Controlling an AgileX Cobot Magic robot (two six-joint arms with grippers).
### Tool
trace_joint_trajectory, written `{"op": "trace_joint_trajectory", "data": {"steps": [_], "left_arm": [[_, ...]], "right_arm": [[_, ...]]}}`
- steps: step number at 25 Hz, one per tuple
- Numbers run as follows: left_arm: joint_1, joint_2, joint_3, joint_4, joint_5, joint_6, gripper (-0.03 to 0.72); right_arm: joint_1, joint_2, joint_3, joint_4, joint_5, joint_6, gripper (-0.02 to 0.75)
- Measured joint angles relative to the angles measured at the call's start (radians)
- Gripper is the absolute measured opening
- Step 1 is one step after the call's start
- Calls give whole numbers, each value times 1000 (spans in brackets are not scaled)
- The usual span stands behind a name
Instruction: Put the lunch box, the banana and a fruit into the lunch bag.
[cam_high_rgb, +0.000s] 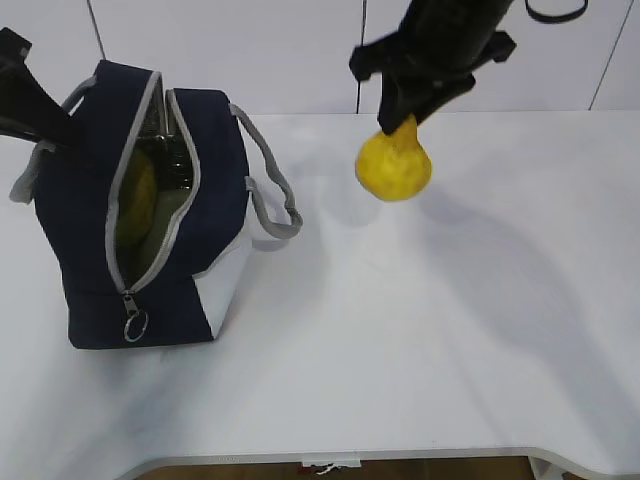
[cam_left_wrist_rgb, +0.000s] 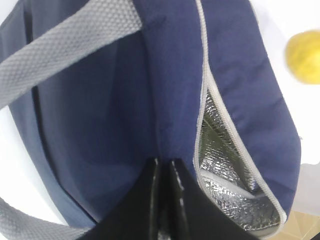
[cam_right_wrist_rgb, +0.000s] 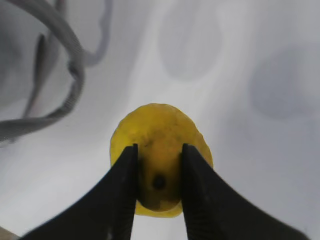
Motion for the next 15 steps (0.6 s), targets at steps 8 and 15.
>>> {"op": "trace_joint_trajectory", "data": {"steps": [8, 15], "left_arm": [[0, 0, 0, 0, 25, 0, -3], [0, 0, 0, -60, 33, 0, -3]], "right_arm": [[0, -11, -169, 417, 2, -113, 225], [2, 92, -174, 678, -48, -265, 224]]}}
